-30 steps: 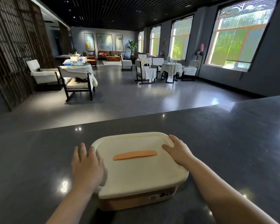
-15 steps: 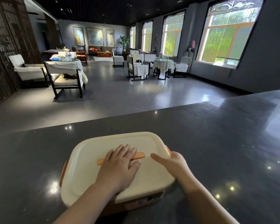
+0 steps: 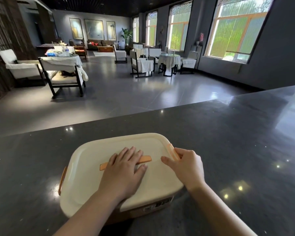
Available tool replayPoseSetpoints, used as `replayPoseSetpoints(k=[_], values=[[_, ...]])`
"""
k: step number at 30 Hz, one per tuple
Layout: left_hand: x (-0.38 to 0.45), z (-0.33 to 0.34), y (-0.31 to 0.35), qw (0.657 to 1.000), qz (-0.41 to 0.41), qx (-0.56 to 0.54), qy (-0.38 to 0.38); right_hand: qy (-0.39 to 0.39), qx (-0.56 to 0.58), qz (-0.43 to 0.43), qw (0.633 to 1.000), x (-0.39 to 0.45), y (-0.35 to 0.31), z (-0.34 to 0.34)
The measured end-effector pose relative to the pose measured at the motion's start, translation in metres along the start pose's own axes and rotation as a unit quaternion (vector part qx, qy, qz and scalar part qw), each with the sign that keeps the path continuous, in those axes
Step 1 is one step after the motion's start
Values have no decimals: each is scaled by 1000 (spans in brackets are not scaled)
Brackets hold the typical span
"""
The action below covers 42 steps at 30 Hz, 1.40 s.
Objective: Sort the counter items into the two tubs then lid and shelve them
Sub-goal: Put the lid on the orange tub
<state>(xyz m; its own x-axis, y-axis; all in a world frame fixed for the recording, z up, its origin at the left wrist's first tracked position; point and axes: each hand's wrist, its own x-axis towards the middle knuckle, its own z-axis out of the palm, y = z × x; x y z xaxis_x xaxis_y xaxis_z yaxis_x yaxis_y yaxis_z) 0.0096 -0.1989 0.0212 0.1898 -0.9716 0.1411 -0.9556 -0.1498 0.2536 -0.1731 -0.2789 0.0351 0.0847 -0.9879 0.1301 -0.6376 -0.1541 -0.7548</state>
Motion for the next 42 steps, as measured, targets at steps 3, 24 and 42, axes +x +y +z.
replayPoseSetpoints(k=[3, 24, 42], values=[[0, 0, 0, 1000, 0, -1, -6, -13, -36, -14, 999, 2, -4, -4], [-68, -38, -94, 876, -306, -306, 214, -59, -245, -213, 944, -27, -31, 30], [-73, -32, -69, 888, -293, -262, 237, -64, -221, -211, 950, -23, -25, 28]])
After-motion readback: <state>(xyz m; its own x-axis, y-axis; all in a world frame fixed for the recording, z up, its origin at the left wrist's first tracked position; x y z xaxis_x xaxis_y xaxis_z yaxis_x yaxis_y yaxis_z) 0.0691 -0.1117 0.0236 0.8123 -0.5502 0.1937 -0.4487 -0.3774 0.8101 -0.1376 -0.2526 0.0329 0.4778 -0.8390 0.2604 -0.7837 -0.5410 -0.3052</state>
